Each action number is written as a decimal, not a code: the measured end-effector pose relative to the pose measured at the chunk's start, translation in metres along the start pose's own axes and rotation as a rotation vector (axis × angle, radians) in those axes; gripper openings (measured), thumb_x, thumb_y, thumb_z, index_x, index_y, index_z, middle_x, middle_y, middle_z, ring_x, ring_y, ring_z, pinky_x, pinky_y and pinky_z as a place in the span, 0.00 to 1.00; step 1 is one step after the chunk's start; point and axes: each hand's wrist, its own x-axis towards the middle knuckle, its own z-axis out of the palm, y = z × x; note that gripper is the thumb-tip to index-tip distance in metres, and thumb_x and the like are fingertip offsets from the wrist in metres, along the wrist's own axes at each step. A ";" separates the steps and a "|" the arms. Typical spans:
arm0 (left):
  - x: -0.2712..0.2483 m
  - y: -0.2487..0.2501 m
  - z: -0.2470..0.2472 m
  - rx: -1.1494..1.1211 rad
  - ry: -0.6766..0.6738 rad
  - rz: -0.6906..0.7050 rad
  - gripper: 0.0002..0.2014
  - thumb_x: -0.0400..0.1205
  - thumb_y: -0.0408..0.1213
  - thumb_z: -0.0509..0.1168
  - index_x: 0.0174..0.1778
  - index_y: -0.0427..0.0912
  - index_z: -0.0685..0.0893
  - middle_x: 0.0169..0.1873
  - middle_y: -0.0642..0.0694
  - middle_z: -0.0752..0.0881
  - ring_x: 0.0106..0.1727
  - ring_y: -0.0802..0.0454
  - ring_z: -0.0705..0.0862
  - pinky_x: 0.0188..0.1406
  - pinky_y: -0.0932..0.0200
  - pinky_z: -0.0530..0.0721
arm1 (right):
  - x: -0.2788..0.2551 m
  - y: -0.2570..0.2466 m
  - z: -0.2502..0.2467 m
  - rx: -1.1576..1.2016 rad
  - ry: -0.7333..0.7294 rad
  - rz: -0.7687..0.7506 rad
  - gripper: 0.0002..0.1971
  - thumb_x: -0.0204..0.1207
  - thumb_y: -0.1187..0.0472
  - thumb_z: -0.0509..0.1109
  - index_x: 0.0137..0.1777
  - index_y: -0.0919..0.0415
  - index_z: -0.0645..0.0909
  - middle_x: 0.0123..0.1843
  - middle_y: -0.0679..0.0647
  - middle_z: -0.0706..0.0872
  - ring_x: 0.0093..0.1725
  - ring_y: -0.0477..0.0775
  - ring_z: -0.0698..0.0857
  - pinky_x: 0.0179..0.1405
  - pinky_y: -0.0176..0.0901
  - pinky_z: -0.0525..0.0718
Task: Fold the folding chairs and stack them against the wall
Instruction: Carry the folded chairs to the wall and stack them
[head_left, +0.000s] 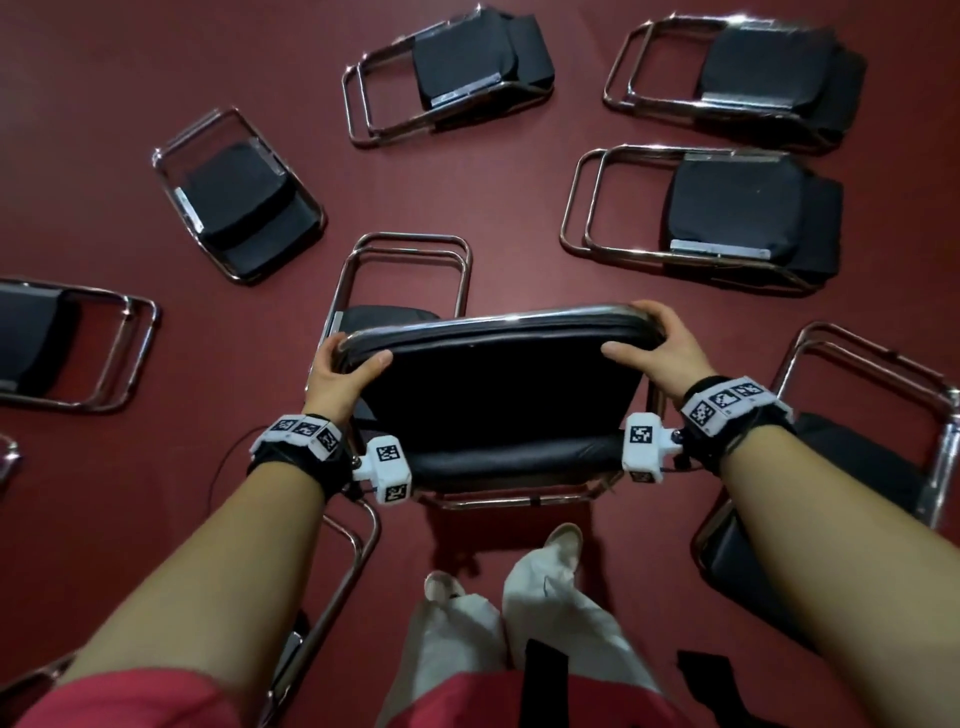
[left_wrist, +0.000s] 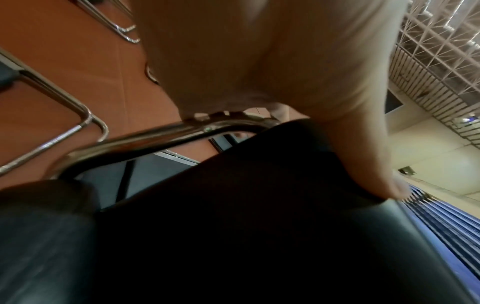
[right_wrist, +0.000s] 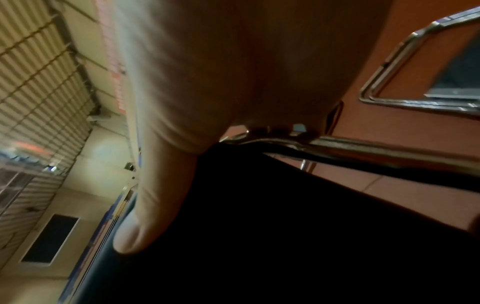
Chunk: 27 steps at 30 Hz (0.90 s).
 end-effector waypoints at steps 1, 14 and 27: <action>0.000 -0.002 -0.002 -0.032 0.011 -0.014 0.30 0.76 0.36 0.78 0.73 0.42 0.74 0.59 0.51 0.84 0.62 0.53 0.83 0.59 0.67 0.81 | -0.001 0.001 0.001 0.034 0.001 0.021 0.32 0.67 0.60 0.85 0.69 0.51 0.74 0.61 0.46 0.83 0.57 0.39 0.83 0.50 0.22 0.79; -0.002 -0.034 -0.022 -0.083 -0.010 -0.074 0.25 0.81 0.43 0.74 0.71 0.48 0.72 0.62 0.47 0.82 0.67 0.47 0.81 0.76 0.47 0.75 | -0.019 0.011 0.016 0.153 0.159 0.091 0.40 0.68 0.57 0.84 0.78 0.58 0.70 0.66 0.49 0.81 0.64 0.47 0.80 0.50 0.22 0.74; 0.022 -0.044 -0.059 0.015 -0.220 -0.040 0.43 0.66 0.54 0.84 0.75 0.41 0.77 0.65 0.45 0.86 0.67 0.46 0.85 0.73 0.46 0.79 | -0.137 0.038 0.066 0.217 0.511 0.146 0.30 0.64 0.62 0.86 0.65 0.56 0.79 0.56 0.49 0.85 0.55 0.47 0.84 0.44 0.18 0.75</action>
